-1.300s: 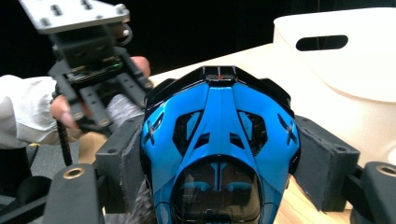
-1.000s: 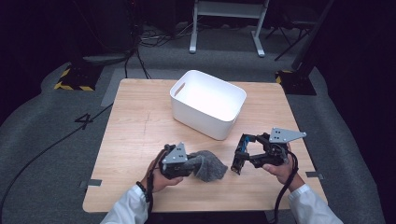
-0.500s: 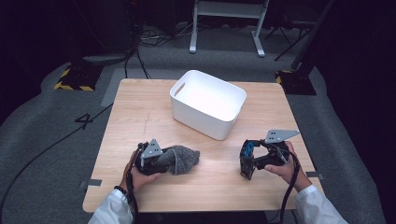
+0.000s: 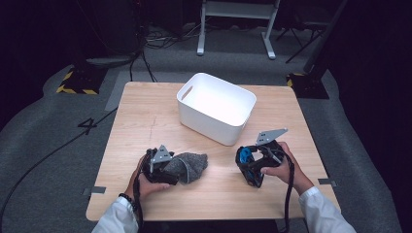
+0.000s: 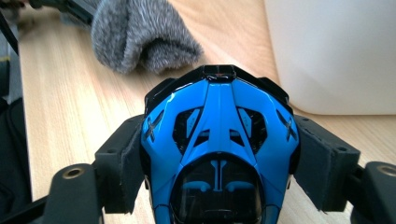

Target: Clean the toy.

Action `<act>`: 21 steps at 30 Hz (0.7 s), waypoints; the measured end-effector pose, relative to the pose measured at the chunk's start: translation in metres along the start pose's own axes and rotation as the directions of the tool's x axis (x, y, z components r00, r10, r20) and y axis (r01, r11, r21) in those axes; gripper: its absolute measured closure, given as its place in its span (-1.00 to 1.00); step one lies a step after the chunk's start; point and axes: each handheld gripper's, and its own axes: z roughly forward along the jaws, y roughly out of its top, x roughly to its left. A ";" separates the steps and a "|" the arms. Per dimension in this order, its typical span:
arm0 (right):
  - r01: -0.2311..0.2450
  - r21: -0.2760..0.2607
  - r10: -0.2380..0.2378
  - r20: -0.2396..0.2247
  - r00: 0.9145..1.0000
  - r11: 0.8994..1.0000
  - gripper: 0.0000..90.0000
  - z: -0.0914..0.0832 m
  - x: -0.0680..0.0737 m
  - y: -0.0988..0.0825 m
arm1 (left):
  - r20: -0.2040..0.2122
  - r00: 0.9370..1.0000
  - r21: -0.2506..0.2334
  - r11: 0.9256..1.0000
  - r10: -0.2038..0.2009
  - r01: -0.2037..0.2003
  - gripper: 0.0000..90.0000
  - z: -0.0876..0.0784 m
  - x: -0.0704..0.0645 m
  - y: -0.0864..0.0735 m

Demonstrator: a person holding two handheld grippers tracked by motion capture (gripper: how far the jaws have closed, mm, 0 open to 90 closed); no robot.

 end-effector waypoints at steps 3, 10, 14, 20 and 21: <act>0.038 0.068 -0.039 0.011 0.999 0.997 -0.41 0.015 0.004 0.003 | -0.001 1.000 0.008 1.000 -0.002 0.002 -0.62 0.002 0.000 -0.001; 0.046 0.149 -0.048 0.009 0.999 0.988 -0.42 0.032 0.002 -0.007 | 0.001 1.000 0.023 1.000 0.000 0.000 -0.62 0.004 0.001 -0.002; 0.064 0.199 -0.070 0.025 0.997 0.978 -0.42 0.040 0.001 -0.014 | 0.014 1.000 0.047 0.999 0.008 -0.009 -0.62 0.008 -0.001 -0.002; 0.074 0.237 -0.079 0.011 0.997 0.969 -0.43 0.046 0.001 -0.022 | 0.026 1.000 0.092 0.996 0.016 -0.018 -0.62 0.012 0.001 -0.003; 0.073 0.244 -0.079 0.013 0.997 0.967 -0.42 0.047 0.000 -0.023 | 0.026 1.000 0.097 0.995 0.017 -0.019 -0.62 0.013 0.002 -0.003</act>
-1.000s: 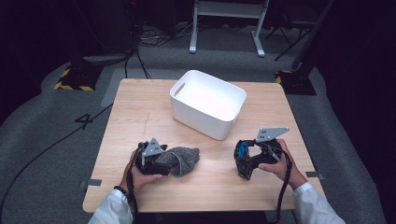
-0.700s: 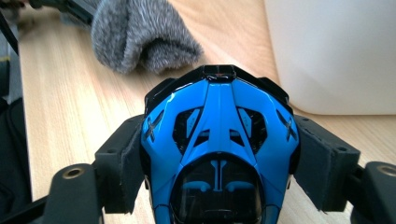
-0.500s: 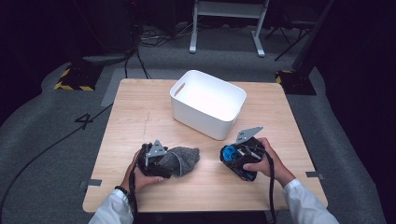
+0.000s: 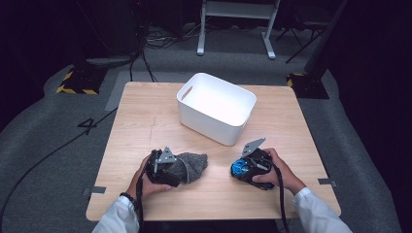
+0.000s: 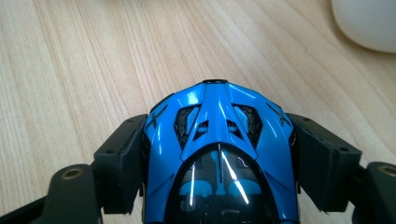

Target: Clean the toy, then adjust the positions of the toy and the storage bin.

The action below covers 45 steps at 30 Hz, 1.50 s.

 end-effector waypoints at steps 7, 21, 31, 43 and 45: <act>-0.014 -0.031 0.014 -0.004 1.000 0.999 -0.56 -0.003 0.000 -0.006 | -0.007 1.000 0.017 1.000 0.011 -0.011 -0.63 0.001 0.000 0.001; -0.076 -0.281 0.097 0.061 0.993 0.957 -0.54 -0.053 -0.011 -0.016 | 0.008 0.999 0.012 0.999 0.051 -0.051 -0.62 -0.004 -0.009 0.006; -0.149 -0.435 0.255 0.195 0.947 0.888 -0.49 -0.079 -0.031 -0.013 | -0.004 0.998 0.078 0.995 0.068 -0.067 -0.62 0.002 -0.019 -0.006; -0.181 -0.554 0.357 0.230 0.905 0.813 -0.49 -0.099 -0.056 0.006 | -0.042 0.998 0.003 0.999 0.041 -0.041 -0.60 -0.009 -0.020 0.000; -0.176 -0.553 0.360 0.243 0.901 0.814 -0.49 -0.100 -0.060 0.013 | -0.049 0.998 -0.010 0.999 0.043 -0.043 -0.62 -0.012 -0.019 0.002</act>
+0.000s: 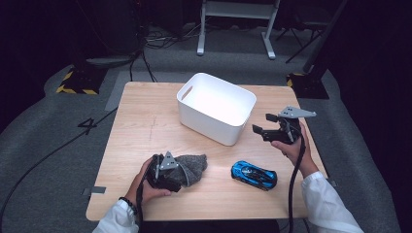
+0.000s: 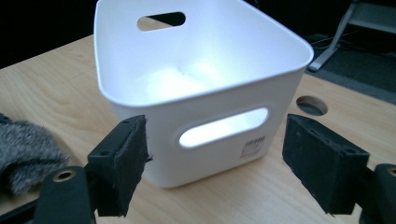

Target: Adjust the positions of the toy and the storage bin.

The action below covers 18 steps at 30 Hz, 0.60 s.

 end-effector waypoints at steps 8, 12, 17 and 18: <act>-0.028 -0.014 0.029 0.017 0.999 0.999 -0.47 0.014 -0.002 0.019 | 0.002 1.000 0.078 0.997 0.005 -0.005 -0.62 0.012 0.002 -0.005; -0.017 0.001 0.017 0.037 0.999 1.000 -0.48 0.024 0.000 0.023 | 0.003 1.000 0.080 0.997 0.008 -0.008 -0.62 0.014 0.003 -0.006; -0.043 0.030 0.041 0.043 0.998 0.999 -0.49 0.038 0.000 0.025 | 0.001 1.000 0.089 0.996 0.018 -0.018 -0.62 0.015 0.003 -0.007; -0.047 0.036 0.046 0.044 0.998 0.998 -0.50 0.040 0.000 0.025 | -0.001 1.000 0.087 0.996 0.019 -0.019 -0.62 0.015 0.003 -0.007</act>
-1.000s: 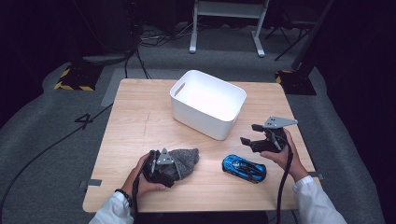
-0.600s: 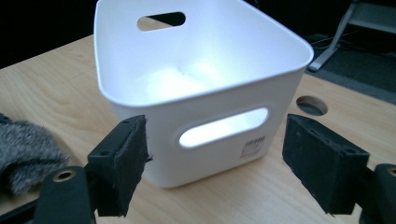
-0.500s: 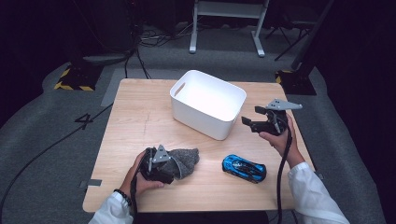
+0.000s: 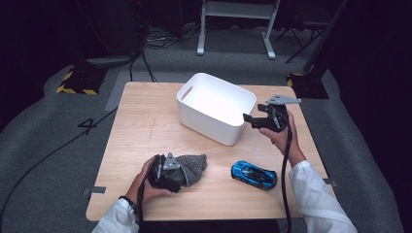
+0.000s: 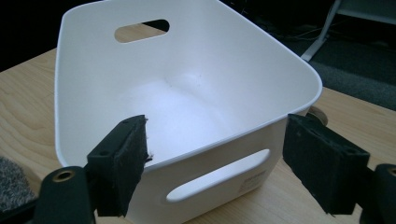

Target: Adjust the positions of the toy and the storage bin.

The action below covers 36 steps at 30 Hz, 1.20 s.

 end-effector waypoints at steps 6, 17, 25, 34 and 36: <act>-0.038 0.019 0.038 0.016 0.999 0.999 -0.57 0.013 -0.005 -0.001 | 0.003 1.000 -0.008 1.000 0.001 -0.001 -0.63 0.000 0.000 -0.002; -0.090 0.101 0.090 0.007 0.996 0.991 -0.62 0.026 -0.007 0.003 | 0.002 1.000 -0.016 1.000 -0.003 0.003 -0.63 0.000 0.000 -0.003; -0.030 0.203 0.012 0.091 0.996 0.979 -0.46 0.031 -0.015 0.004 | -0.004 1.000 -0.017 1.000 0.000 0.000 -0.63 0.000 -0.001 -0.004; -0.055 0.179 0.047 0.045 0.998 0.982 0.00 0.015 -0.034 -0.007 | -0.003 1.000 -0.018 1.000 0.000 0.000 -0.63 0.000 0.000 -0.004; -0.048 0.178 0.041 0.040 0.998 0.983 0.08 0.010 -0.036 -0.009 | -0.003 1.000 -0.017 1.000 0.000 0.000 -0.63 0.000 0.000 -0.004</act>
